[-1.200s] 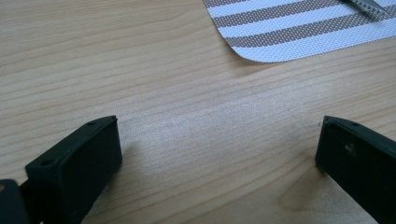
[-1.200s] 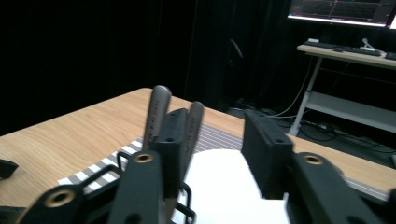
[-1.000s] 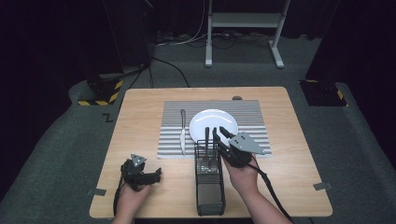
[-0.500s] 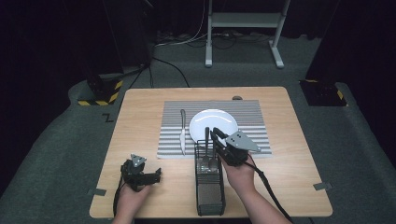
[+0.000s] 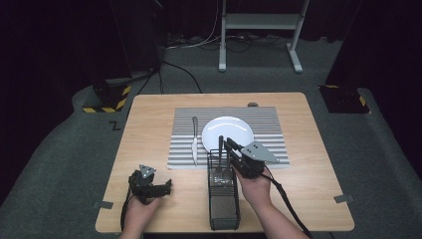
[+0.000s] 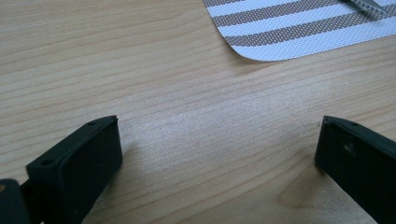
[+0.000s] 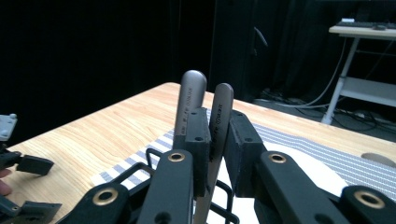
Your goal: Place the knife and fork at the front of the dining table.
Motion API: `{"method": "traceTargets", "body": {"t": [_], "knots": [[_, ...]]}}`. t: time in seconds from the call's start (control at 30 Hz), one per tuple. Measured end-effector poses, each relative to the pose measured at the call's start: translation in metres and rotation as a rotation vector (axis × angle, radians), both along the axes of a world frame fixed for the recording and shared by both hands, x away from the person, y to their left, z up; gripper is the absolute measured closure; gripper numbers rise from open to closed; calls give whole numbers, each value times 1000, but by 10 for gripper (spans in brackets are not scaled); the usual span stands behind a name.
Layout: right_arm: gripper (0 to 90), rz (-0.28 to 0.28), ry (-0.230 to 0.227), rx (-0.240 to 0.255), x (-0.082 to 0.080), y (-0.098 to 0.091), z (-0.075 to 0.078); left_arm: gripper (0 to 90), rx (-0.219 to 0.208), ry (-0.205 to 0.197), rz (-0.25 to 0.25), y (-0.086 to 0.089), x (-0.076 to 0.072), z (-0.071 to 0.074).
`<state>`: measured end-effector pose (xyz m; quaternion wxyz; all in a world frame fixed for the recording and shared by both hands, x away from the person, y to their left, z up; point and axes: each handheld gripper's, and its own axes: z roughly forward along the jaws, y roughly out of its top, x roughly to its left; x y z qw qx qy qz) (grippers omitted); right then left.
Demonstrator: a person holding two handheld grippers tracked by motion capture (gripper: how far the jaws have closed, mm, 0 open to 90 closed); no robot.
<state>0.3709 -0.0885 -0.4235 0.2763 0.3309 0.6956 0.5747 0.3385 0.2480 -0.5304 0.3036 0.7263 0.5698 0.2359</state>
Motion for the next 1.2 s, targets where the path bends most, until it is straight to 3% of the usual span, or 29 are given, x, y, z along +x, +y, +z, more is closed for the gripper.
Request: {"method": "traceTargets", "body": {"t": [0.17, 0.23, 0.63, 1.2], "knots": [[846, 20, -20, 42, -6, -5, 0, 8, -2, 0, 1, 0, 0, 0], [865, 16, -39, 45, -9, -7, -1, 8, -2, 1, 0, 0, 0, 0], [879, 36, -57, 78, -18, -13, 6, 8, -2, 0, 1, 0, 0, 0], [881, 61, -171, 167, -37, -20, 45, 8, -2, 0, 1, 0, 0, 0]]}}
